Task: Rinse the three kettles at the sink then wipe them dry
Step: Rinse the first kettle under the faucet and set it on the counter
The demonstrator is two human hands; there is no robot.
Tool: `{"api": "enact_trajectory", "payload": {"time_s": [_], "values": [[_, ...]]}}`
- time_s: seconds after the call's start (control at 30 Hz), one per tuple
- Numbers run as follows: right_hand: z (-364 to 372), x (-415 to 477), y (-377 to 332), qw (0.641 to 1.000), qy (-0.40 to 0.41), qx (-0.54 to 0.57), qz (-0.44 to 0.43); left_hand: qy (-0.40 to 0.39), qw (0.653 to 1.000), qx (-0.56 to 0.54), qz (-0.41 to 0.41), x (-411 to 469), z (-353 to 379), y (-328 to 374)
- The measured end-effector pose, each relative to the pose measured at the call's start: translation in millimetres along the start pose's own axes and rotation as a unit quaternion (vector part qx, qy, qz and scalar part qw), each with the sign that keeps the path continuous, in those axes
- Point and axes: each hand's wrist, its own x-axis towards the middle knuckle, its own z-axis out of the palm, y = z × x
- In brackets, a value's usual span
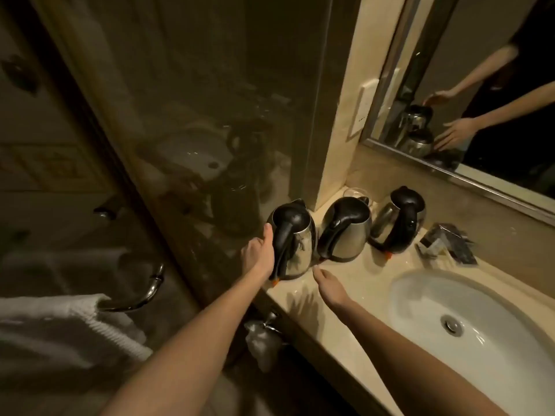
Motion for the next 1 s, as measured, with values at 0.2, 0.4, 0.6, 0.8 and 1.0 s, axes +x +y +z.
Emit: {"api": "enact_trajectory", "payload": {"time_s": [0.2,0.4,0.6,0.8,1.0], "values": [[7,70,19,0.999,-0.019,-0.039,-0.01,0.017,0.997,0.016,-0.072,36,36,2],[16,116,54,0.996,-0.058,-0.065,-0.027,-0.001,0.99,-0.037,-0.138,40,45,3],[5,102,39,0.994,-0.068,-0.08,-0.025,0.009,0.986,-0.1,-0.132,40,44,2],[-6,48,8,0.991,-0.05,-0.111,-0.047,0.012,0.981,-0.143,-0.129,18,27,-5],[-19,-10,4,0.987,-0.021,-0.141,-0.07,-0.008,0.983,-0.168,-0.069,-26,-1,-7]]}}
